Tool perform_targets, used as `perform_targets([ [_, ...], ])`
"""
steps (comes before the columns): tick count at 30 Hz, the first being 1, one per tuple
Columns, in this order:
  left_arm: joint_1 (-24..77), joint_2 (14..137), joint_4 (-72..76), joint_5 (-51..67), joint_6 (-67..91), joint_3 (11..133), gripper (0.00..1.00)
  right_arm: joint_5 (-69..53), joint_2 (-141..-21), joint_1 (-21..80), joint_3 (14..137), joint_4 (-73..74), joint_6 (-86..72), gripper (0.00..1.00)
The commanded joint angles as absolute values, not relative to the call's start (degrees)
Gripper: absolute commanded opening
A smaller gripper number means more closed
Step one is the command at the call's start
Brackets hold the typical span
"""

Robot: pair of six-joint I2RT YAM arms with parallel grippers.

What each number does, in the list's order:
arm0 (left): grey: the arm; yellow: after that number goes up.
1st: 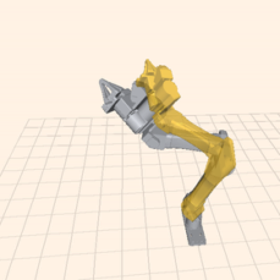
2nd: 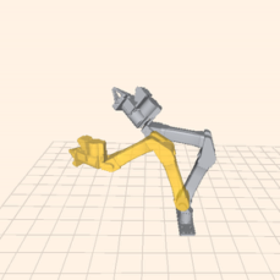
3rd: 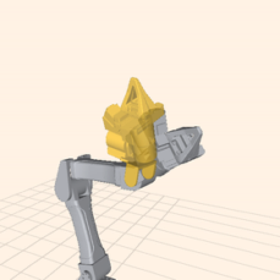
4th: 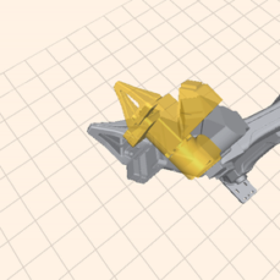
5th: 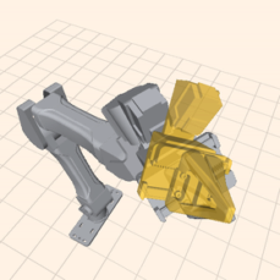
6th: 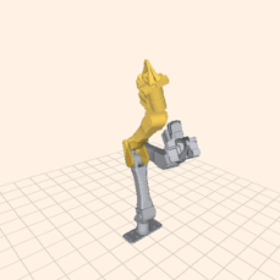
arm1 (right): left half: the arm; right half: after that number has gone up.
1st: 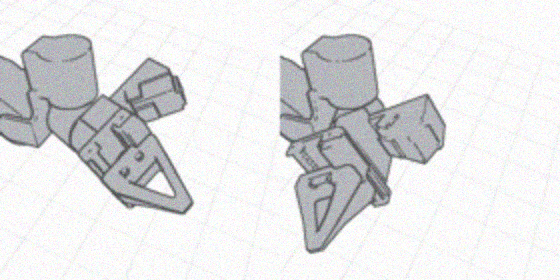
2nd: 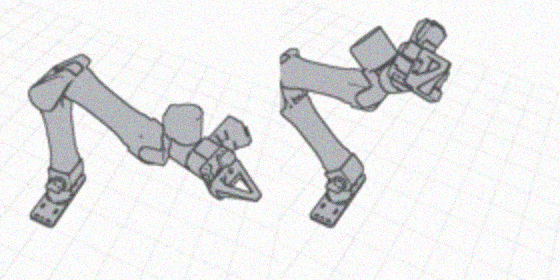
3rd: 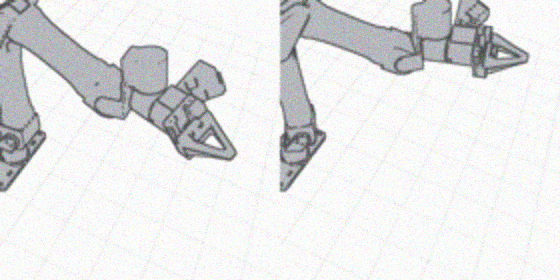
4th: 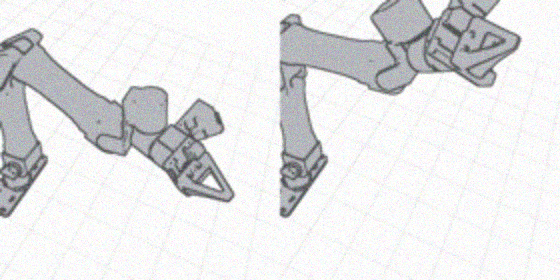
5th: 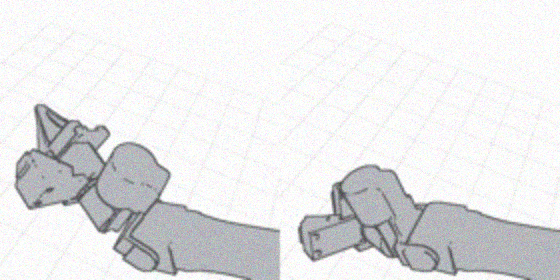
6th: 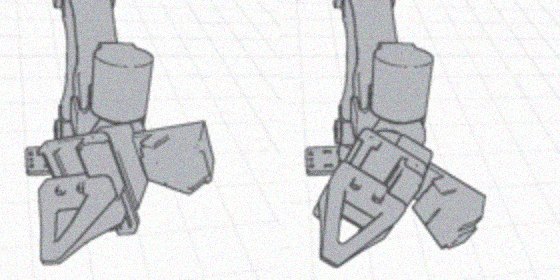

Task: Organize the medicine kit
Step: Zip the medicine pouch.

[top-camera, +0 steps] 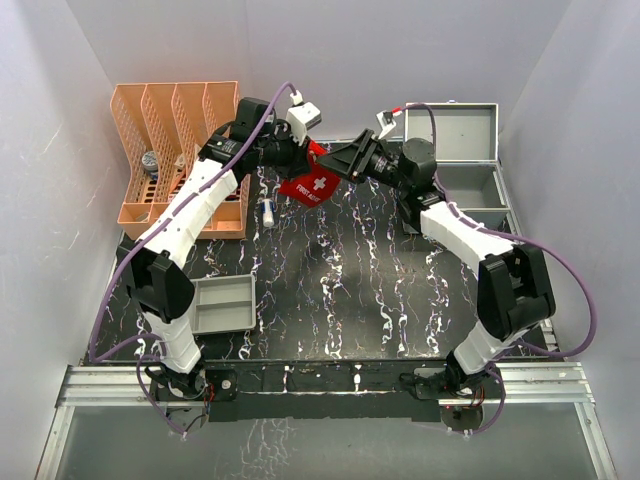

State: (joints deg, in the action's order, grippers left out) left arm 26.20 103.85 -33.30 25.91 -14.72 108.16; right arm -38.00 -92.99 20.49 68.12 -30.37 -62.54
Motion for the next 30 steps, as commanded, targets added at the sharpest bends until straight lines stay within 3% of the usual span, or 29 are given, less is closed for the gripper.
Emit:
perform_targets([
  [1, 25.93, 103.26, -32.22, 26.75, -13.78, 110.92, 0.00, -36.92, -93.90, 21.02, 70.38, -33.14, -62.01, 0.38],
  [15, 25.94, 103.44, -33.29, 28.59, -14.06, 111.75, 0.00, -37.45, -98.70, 20.99, 75.13, -34.31, -61.48, 0.36],
  [30, 25.94, 104.01, -33.86, 29.68, -14.63, 111.67, 0.00, -39.71, -99.40, 21.01, 76.81, -36.20, -61.97, 0.17],
])
